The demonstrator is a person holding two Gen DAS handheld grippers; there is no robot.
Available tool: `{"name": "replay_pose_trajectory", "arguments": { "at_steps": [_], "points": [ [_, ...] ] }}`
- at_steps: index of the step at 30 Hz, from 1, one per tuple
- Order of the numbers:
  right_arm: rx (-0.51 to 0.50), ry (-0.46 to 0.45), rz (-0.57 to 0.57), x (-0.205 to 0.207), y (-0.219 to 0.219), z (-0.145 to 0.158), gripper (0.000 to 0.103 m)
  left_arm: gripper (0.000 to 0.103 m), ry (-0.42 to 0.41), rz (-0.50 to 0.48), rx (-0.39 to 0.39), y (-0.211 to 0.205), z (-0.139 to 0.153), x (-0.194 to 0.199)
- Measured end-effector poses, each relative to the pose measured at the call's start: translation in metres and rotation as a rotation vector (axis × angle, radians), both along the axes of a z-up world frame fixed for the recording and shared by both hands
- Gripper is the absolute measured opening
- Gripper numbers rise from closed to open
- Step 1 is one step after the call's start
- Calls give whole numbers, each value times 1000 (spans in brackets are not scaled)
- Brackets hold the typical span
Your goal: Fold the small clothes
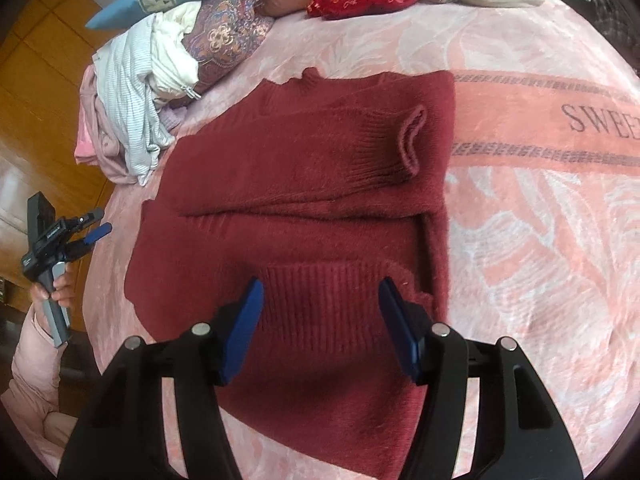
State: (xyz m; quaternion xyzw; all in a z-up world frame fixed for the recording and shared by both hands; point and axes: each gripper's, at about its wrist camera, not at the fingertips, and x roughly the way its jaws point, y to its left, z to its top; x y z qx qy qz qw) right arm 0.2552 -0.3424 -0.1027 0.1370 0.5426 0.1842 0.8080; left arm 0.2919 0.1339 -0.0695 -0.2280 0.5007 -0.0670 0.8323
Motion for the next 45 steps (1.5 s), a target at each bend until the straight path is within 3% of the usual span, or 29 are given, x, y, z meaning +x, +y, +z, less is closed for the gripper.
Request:
{"name": "replay_pose_trajectory", "arguments": {
  "at_steps": [3, 6, 12, 18, 22, 23, 24, 25, 26, 27, 28, 29, 36, 40, 41, 43, 45],
  "points": [
    [3, 25, 7, 3, -5, -7, 68, 69, 27, -24, 71, 1, -12, 0],
    [-26, 45, 28, 5, -3, -16, 69, 70, 31, -97, 189, -12, -26, 2],
    [-78, 60, 68, 11, 1, -28, 78, 74, 7, -254, 333, -44, -42, 3],
    [-143, 90, 115, 17, 8, -46, 82, 74, 28, -311, 330, -57, -59, 6],
    [-223, 88, 160, 18, 18, -55, 83, 73, 21, -358, 388, -68, -65, 3],
    [-228, 78, 173, 17, 21, -55, 80, 73, 19, -367, 399, -71, -66, 2],
    [-233, 71, 191, 16, 24, -54, 71, 71, 18, -371, 406, -72, -66, 1],
    [-241, 66, 211, 15, 28, -53, 61, 58, 15, -369, 412, -73, -66, 0],
    [-239, 56, 241, 13, 32, -50, 37, 49, 15, -368, 413, -73, -65, -1],
    [-236, 49, 259, 13, 34, -49, 13, 27, 18, -366, 411, -72, -64, -2],
    [-246, 36, 268, 12, 36, -46, 12, 9, 19, -367, 399, -72, -63, -3],
    [-242, 21, 282, 10, 37, -43, 10, 6, 19, -374, 364, -70, -61, -4],
    [-215, 0, 292, 7, 25, -38, 11, 6, -52, -370, 296, -58, -42, -25],
    [-246, 31, 279, 10, 29, -53, 34, 7, -31, -374, 307, -63, -54, -16],
    [-251, 24, 282, 9, 31, -54, 35, 10, -21, -378, 308, -65, -56, -13],
    [-266, 11, 286, 9, 35, -53, 31, 40, -10, -375, 329, -68, -61, -4],
    [-262, -3, 290, 10, 37, -49, 14, 44, -15, -360, 320, -70, -62, 3]
  ]
}}
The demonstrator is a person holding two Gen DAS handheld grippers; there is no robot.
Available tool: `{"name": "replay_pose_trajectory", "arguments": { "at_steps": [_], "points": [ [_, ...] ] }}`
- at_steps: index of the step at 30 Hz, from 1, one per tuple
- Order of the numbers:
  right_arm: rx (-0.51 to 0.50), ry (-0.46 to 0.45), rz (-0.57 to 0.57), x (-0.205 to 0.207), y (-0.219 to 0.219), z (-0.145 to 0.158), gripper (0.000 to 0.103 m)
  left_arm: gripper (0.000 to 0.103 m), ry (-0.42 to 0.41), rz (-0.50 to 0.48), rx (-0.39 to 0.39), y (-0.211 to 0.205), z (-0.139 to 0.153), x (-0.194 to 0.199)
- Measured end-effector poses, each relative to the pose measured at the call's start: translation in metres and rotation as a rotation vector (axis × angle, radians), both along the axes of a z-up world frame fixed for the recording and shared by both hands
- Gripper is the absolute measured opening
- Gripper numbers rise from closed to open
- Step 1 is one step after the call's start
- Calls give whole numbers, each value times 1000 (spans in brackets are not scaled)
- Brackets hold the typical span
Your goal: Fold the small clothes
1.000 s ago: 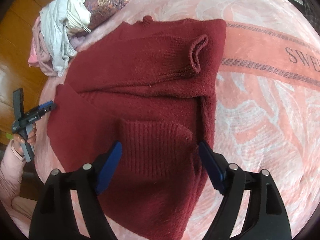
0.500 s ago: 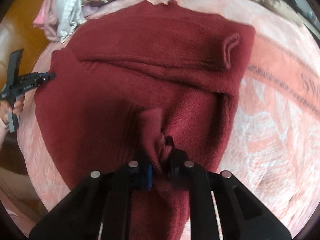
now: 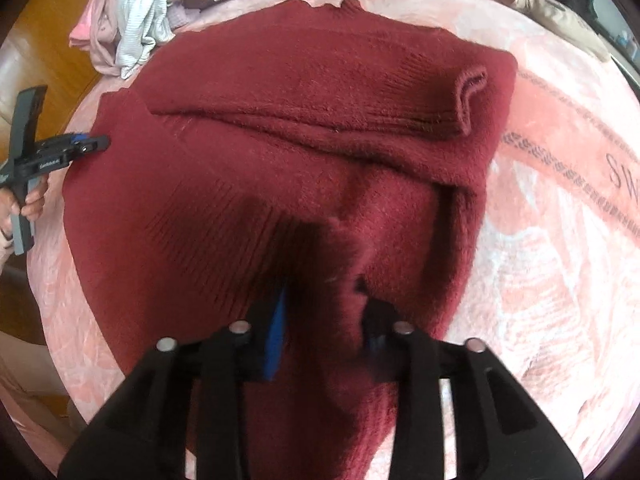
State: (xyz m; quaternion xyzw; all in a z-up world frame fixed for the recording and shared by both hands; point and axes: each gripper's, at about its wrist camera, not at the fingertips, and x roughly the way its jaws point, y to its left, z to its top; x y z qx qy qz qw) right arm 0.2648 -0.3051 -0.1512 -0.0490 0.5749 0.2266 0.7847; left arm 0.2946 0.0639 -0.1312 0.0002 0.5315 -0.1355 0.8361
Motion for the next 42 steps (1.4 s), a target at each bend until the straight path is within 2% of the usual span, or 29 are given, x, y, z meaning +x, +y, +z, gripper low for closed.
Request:
{"name": "replay_pose_trajectory", "arguments": {
  "at_steps": [2, 3, 4, 9, 14, 20, 22, 26, 30, 34, 42],
  "points": [
    [26, -10, -1, -1, -4, 6, 11, 43, 17, 1, -4, -3, -2, 4],
    [45, -16, -4, -1, -8, 10, 11, 22, 12, 4, -1, -4, -2, 4],
    [64, -22, -7, -2, -12, 14, 11, 7, 8, 8, 1, -3, -2, 4],
    [169, -78, -16, -12, -31, 41, 8, 6, -32, 35, -110, 11, 14, -10],
    [230, -130, -53, -14, -42, 62, 8, 6, -138, 102, -196, 30, 49, -23],
    [307, -216, -130, 2, -56, 97, 8, 6, -274, 156, -215, 38, 86, -16],
    [314, -242, -159, 15, -59, 109, 8, 6, -300, 186, -237, 41, 94, -5],
    [295, -266, -201, 52, -53, 120, 8, 6, -331, 227, -228, 41, 100, 25],
    [234, -272, -243, 99, -47, 123, 8, 6, -337, 252, -194, 37, 94, 68],
    [198, -261, -302, 143, -47, 112, 8, 6, -306, 247, -156, 26, 76, 105],
    [107, -184, -406, 207, -42, 46, 8, 6, -206, 246, -71, 12, 25, 156]
  ]
}}
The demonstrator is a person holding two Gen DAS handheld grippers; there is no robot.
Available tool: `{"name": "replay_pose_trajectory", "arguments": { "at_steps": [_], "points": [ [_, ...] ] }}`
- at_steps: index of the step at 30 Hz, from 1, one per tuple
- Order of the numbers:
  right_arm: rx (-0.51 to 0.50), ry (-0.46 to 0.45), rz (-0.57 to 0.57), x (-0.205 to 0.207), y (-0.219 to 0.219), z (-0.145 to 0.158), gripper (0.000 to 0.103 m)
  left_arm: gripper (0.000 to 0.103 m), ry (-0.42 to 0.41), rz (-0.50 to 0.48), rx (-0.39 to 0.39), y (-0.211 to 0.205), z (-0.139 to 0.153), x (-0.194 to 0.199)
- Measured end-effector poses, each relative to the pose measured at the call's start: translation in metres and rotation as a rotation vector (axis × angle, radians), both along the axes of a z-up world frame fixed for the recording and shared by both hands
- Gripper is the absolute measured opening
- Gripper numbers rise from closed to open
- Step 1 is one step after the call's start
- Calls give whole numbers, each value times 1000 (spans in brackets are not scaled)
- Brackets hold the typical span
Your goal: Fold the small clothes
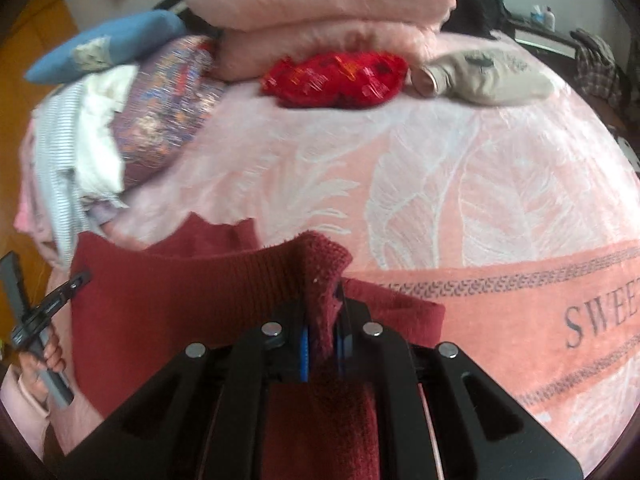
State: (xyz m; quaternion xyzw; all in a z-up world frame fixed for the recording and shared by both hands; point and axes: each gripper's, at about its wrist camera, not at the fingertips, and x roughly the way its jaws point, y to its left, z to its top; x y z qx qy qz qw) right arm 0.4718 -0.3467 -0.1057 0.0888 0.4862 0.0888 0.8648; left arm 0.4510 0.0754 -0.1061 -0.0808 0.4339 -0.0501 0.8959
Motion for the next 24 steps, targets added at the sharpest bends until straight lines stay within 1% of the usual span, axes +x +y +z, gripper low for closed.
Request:
{"name": "replay_pose_trajectory", "arguments": {
  "at_steps": [4, 5, 7, 9, 10, 11, 12, 13, 14, 15, 16, 17, 19, 20, 21, 22, 23, 24],
  "points": [
    [-14, 51, -49, 15, -3, -33, 8, 7, 55, -2, 57, -4, -29, 14],
    [-17, 64, -58, 17, -3, -40, 8, 8, 60, -4, 73, -7, -36, 15],
    [-37, 96, -63, 18, -3, -54, 9, 9, 53, -5, 101, -11, -41, 15],
    [-56, 97, -70, 14, -3, -54, 22, 10, 52, -8, 127, -14, -40, 14],
    [-52, 93, -78, 10, -5, -51, 25, 13, 56, -11, 128, -14, -38, 14],
    [-30, 91, -74, 5, -8, -44, 34, 17, 63, -18, 131, -14, -35, 13],
    [-19, 91, -66, -2, -11, -37, 40, 27, 70, -21, 137, -12, -31, 11],
    [-16, 91, -52, -10, -12, -29, 40, 36, 77, -26, 141, -9, -26, 8],
    [-17, 90, -28, -24, -15, -20, 42, 42, 84, -27, 136, -4, -20, 2],
    [-20, 93, -8, -39, -17, -11, 51, 51, 92, -29, 115, 2, -14, -7],
    [-20, 96, 12, -54, -19, -5, 56, 52, 101, -27, 88, 11, -8, -22],
    [-23, 98, 44, -79, -22, 3, 58, 52, 103, -28, 77, 17, -5, -32],
    [-7, 110, 81, -116, -27, 10, 58, 54, 112, -28, 86, 31, 0, -68],
    [13, 121, 89, -131, -30, 10, 58, 59, 108, -30, 81, 35, 0, -81],
    [38, 137, 96, -146, -32, 9, 58, 61, 117, -28, 80, 39, 0, -96],
    [61, 149, 103, -159, -34, 6, 58, 61, 124, -27, 68, 43, -1, -109],
    [84, 156, 116, -174, -34, 3, 58, 61, 124, -32, 31, 47, -4, -125],
    [93, 161, 127, -186, -33, -1, 58, 61, 131, -31, 11, 49, -6, -134]
  ]
}}
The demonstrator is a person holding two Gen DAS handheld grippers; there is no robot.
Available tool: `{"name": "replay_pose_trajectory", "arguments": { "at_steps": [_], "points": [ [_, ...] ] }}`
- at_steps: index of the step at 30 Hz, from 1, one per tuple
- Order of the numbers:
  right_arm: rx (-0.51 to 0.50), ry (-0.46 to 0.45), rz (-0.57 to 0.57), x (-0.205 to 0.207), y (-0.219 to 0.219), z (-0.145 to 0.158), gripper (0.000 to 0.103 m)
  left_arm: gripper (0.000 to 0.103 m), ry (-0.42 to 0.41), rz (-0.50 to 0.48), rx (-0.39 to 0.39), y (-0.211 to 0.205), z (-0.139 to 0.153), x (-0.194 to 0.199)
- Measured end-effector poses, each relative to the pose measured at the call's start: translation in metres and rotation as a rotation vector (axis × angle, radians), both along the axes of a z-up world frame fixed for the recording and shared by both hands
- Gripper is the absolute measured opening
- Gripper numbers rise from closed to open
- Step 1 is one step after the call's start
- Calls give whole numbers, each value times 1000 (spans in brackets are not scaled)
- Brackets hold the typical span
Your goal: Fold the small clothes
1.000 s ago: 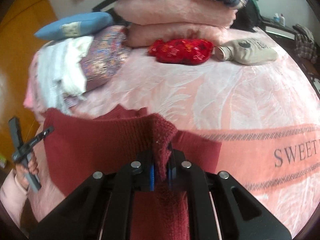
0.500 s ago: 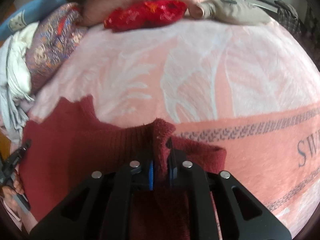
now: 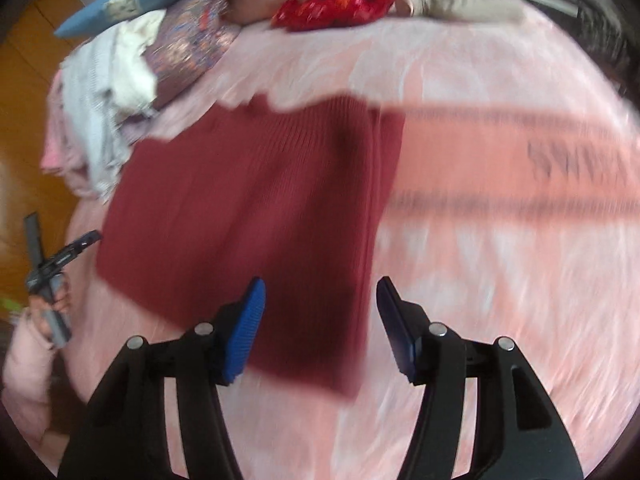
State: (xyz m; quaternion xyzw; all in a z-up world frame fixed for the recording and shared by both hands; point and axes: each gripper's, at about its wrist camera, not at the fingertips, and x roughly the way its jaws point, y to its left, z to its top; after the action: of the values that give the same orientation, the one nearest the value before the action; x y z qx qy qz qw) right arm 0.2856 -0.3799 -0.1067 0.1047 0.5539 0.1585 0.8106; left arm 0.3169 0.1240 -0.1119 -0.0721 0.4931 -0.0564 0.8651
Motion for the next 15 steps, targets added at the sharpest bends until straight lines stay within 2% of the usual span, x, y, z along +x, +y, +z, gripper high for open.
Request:
{"name": "replay_pose_trajectory", "arguments": {
  "at_steps": [4, 7, 9, 13, 15],
  "points": [
    [24, -2, 30, -23, 9, -13, 59, 61, 27, -23, -60, -8, -9, -17],
    [19, -7, 44, -23, 11, -19, 59, 66, 27, -49, -32, -19, -13, -17],
    [1, 22, 19, -21, 7, -26, 59, 66, 25, -48, -17, -23, -20, -15],
    [37, 44, 13, -20, -5, -32, 59, 66, 52, -40, -51, -20, -31, -17],
    [69, 58, 27, -20, -4, -36, 55, 65, 60, -30, -68, -18, -35, -18]
  ]
}}
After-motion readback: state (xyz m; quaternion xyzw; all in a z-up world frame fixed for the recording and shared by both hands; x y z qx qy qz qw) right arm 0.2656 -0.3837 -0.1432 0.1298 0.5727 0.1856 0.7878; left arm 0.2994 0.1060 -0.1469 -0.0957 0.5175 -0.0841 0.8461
